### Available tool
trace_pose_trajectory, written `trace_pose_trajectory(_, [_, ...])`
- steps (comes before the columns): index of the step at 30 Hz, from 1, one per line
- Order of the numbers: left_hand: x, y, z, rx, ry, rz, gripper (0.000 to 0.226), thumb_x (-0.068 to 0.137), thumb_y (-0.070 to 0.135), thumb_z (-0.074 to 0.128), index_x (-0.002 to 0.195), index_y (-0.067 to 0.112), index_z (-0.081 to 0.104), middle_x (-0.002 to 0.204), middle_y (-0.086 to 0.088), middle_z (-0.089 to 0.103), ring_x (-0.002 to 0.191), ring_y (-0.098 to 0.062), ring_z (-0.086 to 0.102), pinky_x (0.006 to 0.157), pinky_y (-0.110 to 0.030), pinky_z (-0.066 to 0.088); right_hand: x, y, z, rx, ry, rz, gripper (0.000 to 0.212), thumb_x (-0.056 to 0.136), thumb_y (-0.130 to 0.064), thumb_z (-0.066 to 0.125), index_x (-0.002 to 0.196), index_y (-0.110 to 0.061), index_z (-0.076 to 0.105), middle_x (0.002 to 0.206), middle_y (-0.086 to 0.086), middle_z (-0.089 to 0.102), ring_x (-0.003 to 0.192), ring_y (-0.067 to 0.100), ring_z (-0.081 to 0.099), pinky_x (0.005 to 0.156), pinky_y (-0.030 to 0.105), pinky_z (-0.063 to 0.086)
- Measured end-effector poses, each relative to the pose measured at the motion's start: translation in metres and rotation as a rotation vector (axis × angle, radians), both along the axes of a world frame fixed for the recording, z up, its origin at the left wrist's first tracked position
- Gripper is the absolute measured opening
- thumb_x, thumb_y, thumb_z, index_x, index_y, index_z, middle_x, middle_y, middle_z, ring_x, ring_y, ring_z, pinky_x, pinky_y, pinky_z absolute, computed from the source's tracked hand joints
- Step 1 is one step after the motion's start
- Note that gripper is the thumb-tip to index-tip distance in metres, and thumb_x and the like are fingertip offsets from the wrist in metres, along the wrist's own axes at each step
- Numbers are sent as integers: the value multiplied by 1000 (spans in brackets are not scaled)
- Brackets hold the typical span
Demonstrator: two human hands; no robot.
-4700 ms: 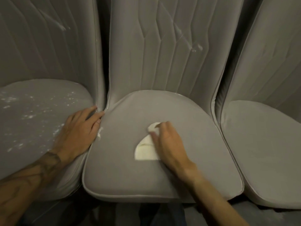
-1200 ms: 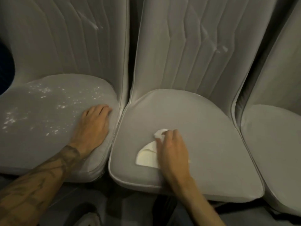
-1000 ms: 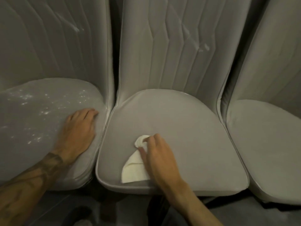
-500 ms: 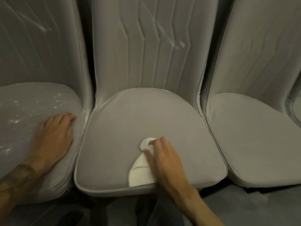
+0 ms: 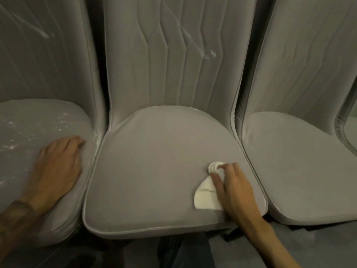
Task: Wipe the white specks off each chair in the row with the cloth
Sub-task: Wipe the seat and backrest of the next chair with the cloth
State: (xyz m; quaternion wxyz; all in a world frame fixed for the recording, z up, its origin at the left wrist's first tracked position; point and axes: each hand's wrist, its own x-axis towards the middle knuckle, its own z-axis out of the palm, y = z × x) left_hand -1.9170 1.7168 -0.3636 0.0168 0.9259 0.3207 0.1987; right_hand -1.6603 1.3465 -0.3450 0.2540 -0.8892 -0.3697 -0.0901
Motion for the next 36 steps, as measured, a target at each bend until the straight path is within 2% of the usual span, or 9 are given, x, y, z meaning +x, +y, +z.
trace_pose_trajectory(4, [3,-7,3,10,-51,29,43,93,18,37,125,4,63,127,-22,65,109,-45,59,95,-58,44,64,33,5,-10,-33,-160,26,96,-27,59,95,-1,55,95,22,57,87,41,57,75,44,44])
trace_pose_trajectory(7, [4,-9,2,18,-48,23,43,93,19,37,123,4,63,126,-20,65,109,-43,59,95,-56,43,58,76,5,-15,13,-183,30,97,-26,59,97,3,58,99,27,59,92,45,57,80,48,45])
trace_pose_trajectory(13, [2,-9,1,20,-47,29,44,92,19,35,122,8,64,124,-15,65,110,-38,61,94,-50,43,-73,162,-2,72,13,449,31,100,-38,47,101,-9,58,98,12,56,91,32,54,85,43,46])
trace_pose_trajectory(15, [2,-10,2,19,-50,29,43,91,18,37,122,8,65,124,-14,66,111,-36,62,96,-48,43,-77,201,-1,67,-14,535,34,98,-38,44,100,-7,58,97,14,57,88,35,56,82,44,48])
trace_pose_trajectory(20, [1,-8,2,19,-34,31,40,89,17,42,122,12,63,124,-9,64,113,-32,60,98,-43,41,-59,300,13,-5,4,500,29,100,-25,54,107,3,58,106,24,59,99,42,56,90,45,40])
trace_pose_trajectory(24, [1,-9,2,9,-18,41,36,89,16,48,122,13,62,124,-8,64,111,-30,60,97,-42,42,-88,295,1,102,-86,439,19,91,-17,66,91,1,61,85,21,61,77,39,60,72,43,50])
trace_pose_trajectory(28, [-2,-10,5,-12,-11,52,45,92,24,36,123,9,65,126,-12,65,113,-32,61,99,-42,42,-107,256,-8,55,-57,609,22,99,-25,56,99,-4,59,94,17,60,85,34,58,79,43,48])
trace_pose_trajectory(34, [-1,-13,9,-43,2,35,46,91,22,31,126,15,60,127,-7,62,114,-26,59,100,-44,47,-75,318,11,-14,-5,364,29,100,-23,53,107,4,59,109,24,61,101,41,56,88,45,41])
trace_pose_trajectory(36, [-3,-12,8,-50,9,32,44,92,21,36,127,13,60,129,-8,61,116,-28,58,102,-45,46,-89,312,5,-33,-16,348,24,97,-20,57,100,4,61,101,24,62,92,41,59,81,44,45])
